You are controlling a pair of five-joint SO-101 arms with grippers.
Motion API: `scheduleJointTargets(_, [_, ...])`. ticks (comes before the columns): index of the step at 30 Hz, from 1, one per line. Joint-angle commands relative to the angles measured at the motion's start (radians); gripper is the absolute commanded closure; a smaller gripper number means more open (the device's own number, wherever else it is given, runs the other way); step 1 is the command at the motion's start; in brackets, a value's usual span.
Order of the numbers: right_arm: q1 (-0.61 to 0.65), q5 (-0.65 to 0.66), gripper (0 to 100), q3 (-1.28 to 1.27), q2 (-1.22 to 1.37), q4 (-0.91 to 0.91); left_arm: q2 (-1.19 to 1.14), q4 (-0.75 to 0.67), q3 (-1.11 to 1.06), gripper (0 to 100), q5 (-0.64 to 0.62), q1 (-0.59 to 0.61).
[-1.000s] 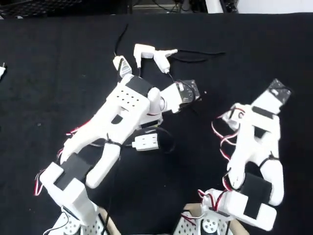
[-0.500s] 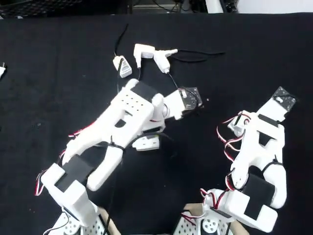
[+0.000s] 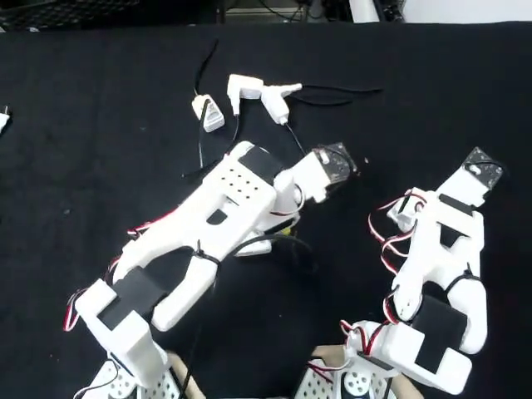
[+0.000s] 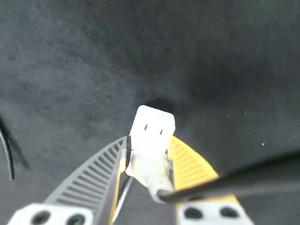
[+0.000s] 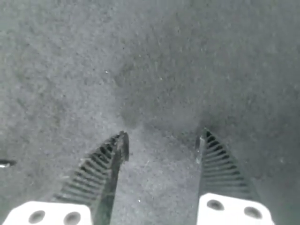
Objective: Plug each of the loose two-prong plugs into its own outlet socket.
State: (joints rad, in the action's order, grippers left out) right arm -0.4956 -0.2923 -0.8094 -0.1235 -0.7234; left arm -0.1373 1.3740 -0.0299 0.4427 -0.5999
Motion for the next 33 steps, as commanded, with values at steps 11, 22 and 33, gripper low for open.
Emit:
scheduleJointTargets(11, [0.015, 0.012, 75.8, -0.01, -0.041, 0.014, 0.025, -0.127, -0.047, 97, -0.117, -0.001])
scheduleJointTargets(22, [0.015, 0.009, 75.8, -0.01, -0.041, 0.015, 0.061, -0.15, -0.077, 97, -0.189, -0.008])
scheduleJointTargets(33, [0.031, 0.012, 75.8, -0.01, -0.041, 0.017, 0.127, -0.141, -0.213, 97, -0.086, -0.047])
